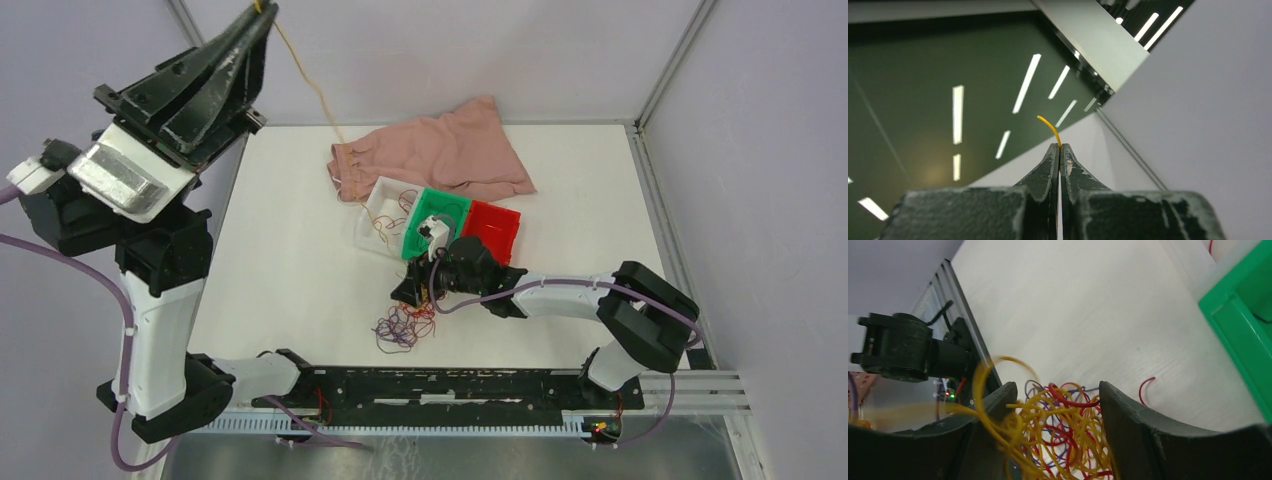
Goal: Untangle the cables
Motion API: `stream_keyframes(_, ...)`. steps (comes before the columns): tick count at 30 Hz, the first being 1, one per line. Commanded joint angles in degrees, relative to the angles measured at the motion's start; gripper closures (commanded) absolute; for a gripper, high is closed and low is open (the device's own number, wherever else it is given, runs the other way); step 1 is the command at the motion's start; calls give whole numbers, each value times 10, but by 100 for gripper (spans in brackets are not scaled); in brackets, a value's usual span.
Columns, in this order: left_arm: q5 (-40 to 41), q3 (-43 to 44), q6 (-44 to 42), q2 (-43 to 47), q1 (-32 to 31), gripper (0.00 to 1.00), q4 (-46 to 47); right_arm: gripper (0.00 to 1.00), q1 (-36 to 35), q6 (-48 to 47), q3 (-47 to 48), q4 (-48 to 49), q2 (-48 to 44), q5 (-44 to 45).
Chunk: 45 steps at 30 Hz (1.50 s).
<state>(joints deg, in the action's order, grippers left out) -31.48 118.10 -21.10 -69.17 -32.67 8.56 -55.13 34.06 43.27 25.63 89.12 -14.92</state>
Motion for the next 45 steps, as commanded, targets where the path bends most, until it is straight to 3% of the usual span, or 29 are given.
stream_keyframes(1,63,31,-103,-11,-2,97,153,32,-5,6,-31,55,16,29)
stream_keyframes(7,115,39,-243,-40,-2,97,289,28,-15,-10,-60,60,22,60)
stream_keyframes(10,141,54,-262,-55,-2,97,326,25,-18,-17,-67,57,17,72)
stream_keyframes(14,135,-5,-207,-15,-2,97,216,21,-17,-33,-58,29,-35,77)
stream_keyframes(21,31,-169,-125,77,-2,97,86,13,-18,-89,-2,-27,-154,59)
stream_keyframes(26,41,-166,-104,72,-2,97,75,15,-18,-122,43,-72,-164,37)
stream_keyframes(34,47,-153,-102,66,-2,97,66,27,-18,-114,70,-54,-128,-8)
stream_keyframes(38,44,-152,-110,66,-2,97,62,27,-18,-115,72,-56,-118,-16)
stream_keyframes(42,42,-152,-118,65,-3,97,61,30,-19,-120,68,-71,-114,-9)
stream_keyframes(45,40,-151,-120,65,-2,97,62,32,-17,-127,69,-127,-124,46)
